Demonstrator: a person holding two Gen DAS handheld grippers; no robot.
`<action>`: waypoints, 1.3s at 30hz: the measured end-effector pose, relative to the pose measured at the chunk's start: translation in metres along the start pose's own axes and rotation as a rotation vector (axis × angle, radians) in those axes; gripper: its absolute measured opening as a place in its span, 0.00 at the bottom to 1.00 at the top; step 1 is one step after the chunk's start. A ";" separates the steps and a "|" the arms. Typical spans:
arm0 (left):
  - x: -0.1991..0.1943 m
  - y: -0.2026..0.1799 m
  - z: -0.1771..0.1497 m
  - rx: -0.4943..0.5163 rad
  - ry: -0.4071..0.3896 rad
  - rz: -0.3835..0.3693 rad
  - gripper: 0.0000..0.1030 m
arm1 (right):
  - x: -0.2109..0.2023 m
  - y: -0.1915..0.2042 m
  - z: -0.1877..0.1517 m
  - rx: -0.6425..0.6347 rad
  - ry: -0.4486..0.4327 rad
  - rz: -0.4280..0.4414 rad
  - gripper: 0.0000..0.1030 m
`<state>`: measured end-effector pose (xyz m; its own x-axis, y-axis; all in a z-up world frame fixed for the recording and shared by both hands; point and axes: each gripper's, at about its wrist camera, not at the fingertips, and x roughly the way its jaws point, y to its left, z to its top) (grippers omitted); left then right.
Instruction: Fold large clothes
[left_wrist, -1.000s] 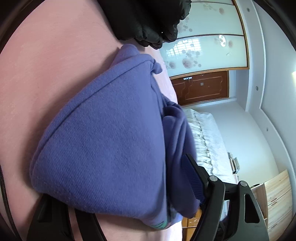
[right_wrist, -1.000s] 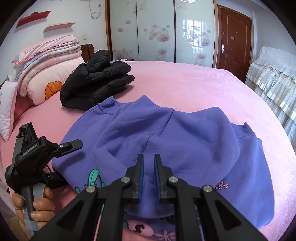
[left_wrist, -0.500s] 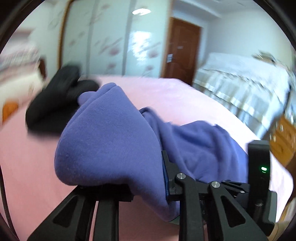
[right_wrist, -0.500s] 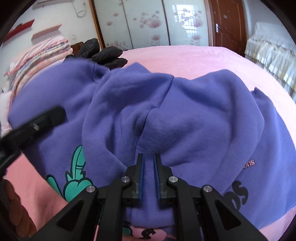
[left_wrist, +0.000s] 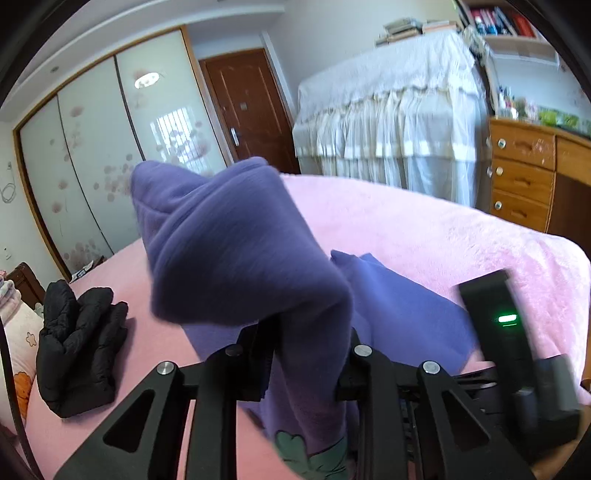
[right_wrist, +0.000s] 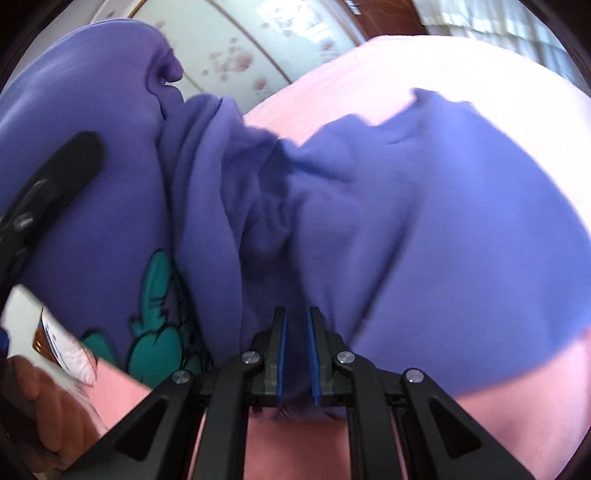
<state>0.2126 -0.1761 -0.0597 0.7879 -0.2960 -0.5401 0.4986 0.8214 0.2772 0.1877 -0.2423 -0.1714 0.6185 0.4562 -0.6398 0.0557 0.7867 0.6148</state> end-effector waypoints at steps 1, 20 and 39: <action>0.007 -0.005 0.004 -0.004 0.019 -0.006 0.21 | -0.007 -0.004 0.002 0.003 -0.004 -0.026 0.10; 0.063 -0.144 -0.020 0.426 0.212 -0.049 0.28 | -0.132 -0.075 0.076 -0.129 -0.123 -0.263 0.10; 0.001 -0.121 -0.019 0.417 0.253 -0.326 0.40 | -0.059 -0.060 0.089 -0.239 0.111 -0.202 0.27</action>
<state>0.1463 -0.2669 -0.1092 0.4848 -0.3337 -0.8084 0.8412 0.4310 0.3265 0.2172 -0.3533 -0.1296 0.5239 0.3134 -0.7920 -0.0254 0.9352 0.3532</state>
